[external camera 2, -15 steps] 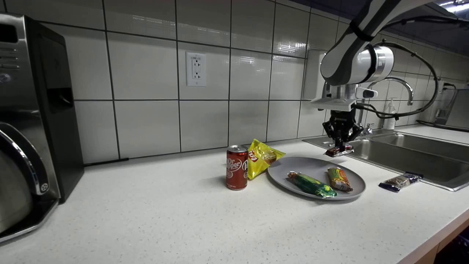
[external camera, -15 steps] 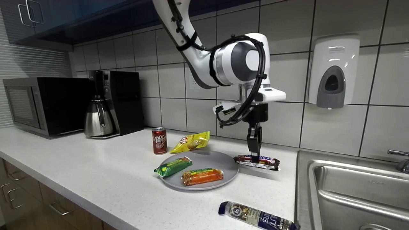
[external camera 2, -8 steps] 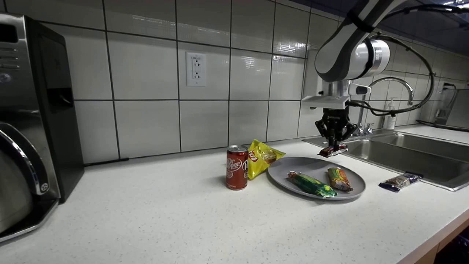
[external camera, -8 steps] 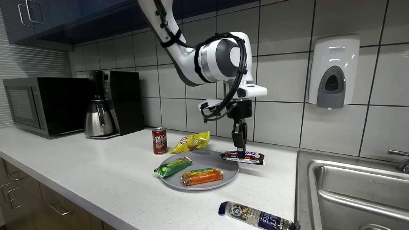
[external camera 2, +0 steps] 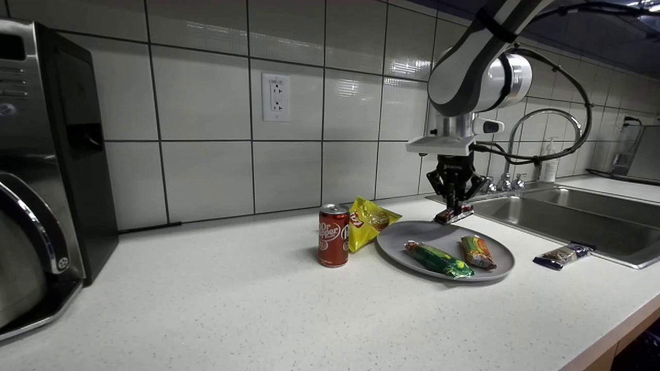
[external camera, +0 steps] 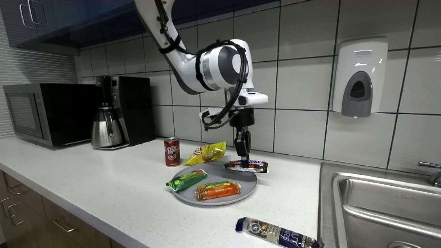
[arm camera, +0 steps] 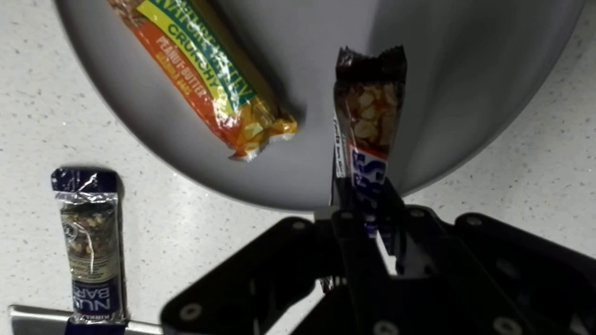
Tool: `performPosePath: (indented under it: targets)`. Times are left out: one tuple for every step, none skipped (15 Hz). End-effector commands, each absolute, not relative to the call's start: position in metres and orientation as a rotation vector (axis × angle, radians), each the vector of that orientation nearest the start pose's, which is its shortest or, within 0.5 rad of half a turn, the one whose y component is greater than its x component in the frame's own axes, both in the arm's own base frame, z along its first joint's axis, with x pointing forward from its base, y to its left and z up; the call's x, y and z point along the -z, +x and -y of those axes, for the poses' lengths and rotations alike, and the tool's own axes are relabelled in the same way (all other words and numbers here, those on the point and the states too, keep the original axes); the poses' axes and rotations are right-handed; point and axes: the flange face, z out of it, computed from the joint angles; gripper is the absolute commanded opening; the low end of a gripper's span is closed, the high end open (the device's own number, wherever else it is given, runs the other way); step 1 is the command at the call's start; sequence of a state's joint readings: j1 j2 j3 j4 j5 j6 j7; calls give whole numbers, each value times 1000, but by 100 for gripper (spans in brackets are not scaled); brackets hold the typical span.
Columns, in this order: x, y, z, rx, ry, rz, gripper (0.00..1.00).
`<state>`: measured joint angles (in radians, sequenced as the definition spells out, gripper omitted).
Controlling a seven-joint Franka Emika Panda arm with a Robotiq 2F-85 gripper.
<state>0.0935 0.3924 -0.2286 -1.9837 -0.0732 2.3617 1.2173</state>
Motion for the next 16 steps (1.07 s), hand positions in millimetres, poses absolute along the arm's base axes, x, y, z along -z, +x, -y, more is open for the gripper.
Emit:
performPosePath:
  targets:
    - [-273,604,58,137,-2645,-1939,4]
    - [-272,606,53,138,-2653,-1932,4]
    - [-271,608,49,140,-2659,-1926,4]
    - [-270,610,44,139,-2663,-1918,4]
    - [-268,611,39,142,-2668,-1910,4]
    - [-267,613,34,143,-2677,-1899,4]
    - [-265,614,30,139,-2683,-1888,4]
    - [-263,616,25,137,-2689,-1878,4]
    - [-261,617,20,134,-2696,-1869,4]
    - [-259,619,15,130,-2703,-1859,4]
    - [-257,620,11,128,-2709,-1849,4]
    - [-255,622,7,126,-2716,-1842,4]
    - [-254,623,4,125,-2722,-1835,4]
    - [-252,624,2,124,-2727,-1829,4]
    - [-251,626,-1,124,-2733,-1823,4]
    - [-249,627,-2,125,-2737,-1820,4]
